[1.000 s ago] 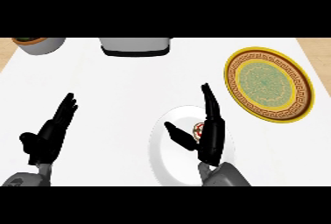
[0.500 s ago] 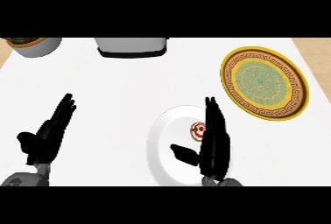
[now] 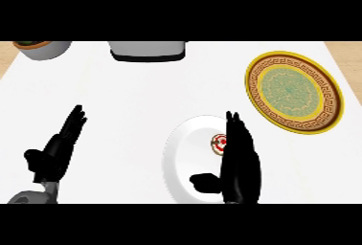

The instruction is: Pick the cupcake from the plate and place it in the plate

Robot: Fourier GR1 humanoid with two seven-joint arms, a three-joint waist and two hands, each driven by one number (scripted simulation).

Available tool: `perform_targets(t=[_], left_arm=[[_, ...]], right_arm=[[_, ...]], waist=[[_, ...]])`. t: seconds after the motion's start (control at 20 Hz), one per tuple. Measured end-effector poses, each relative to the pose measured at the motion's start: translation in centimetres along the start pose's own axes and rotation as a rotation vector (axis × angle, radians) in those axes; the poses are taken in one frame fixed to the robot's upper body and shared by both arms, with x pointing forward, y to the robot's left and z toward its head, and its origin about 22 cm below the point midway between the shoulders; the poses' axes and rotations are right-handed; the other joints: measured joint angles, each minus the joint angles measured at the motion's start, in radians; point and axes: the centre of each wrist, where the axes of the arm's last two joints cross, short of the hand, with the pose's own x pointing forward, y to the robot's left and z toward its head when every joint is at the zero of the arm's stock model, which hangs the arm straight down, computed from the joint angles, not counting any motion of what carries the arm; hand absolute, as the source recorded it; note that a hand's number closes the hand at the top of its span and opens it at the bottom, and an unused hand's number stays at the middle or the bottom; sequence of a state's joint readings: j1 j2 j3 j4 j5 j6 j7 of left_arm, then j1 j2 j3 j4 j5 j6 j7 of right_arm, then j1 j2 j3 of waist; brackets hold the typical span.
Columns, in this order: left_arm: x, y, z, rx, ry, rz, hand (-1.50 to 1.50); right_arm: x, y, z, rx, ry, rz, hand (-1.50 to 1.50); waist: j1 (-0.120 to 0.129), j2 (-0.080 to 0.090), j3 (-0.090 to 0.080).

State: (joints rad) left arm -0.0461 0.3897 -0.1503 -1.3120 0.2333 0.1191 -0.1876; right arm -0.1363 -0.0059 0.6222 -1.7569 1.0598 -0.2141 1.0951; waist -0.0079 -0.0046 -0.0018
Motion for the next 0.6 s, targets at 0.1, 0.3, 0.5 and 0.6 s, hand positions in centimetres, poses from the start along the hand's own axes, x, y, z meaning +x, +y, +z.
perform_targets(t=[0.1, 0.3, 0.5, 0.6], left_arm=[[0.4, -0.1, -0.1, -0.002, -0.001, -0.001, 0.0], [0.3, -0.4, -0.4, -0.007, -0.004, 0.005, 0.0], [0.6, -0.1, -0.3, -0.01, -0.003, 0.004, 0.0], [0.6, 0.0, -0.1, -0.015, -0.005, 0.006, 0.0]], right_arm=[[0.2, -0.6, -0.1, 0.007, 0.017, 0.014, -1.5], [0.1, -0.8, -0.6, 0.033, 0.056, 0.059, -1.5], [-0.2, -0.8, -1.4, 0.068, 0.095, 0.105, -1.5], [-0.3, -0.5, -1.9, 0.089, 0.105, 0.12, -1.5]], waist=[[0.003, 0.001, 0.0], [0.007, 0.003, 0.001], [0.01, 0.004, 0.001], [0.012, 0.004, 0.001]])
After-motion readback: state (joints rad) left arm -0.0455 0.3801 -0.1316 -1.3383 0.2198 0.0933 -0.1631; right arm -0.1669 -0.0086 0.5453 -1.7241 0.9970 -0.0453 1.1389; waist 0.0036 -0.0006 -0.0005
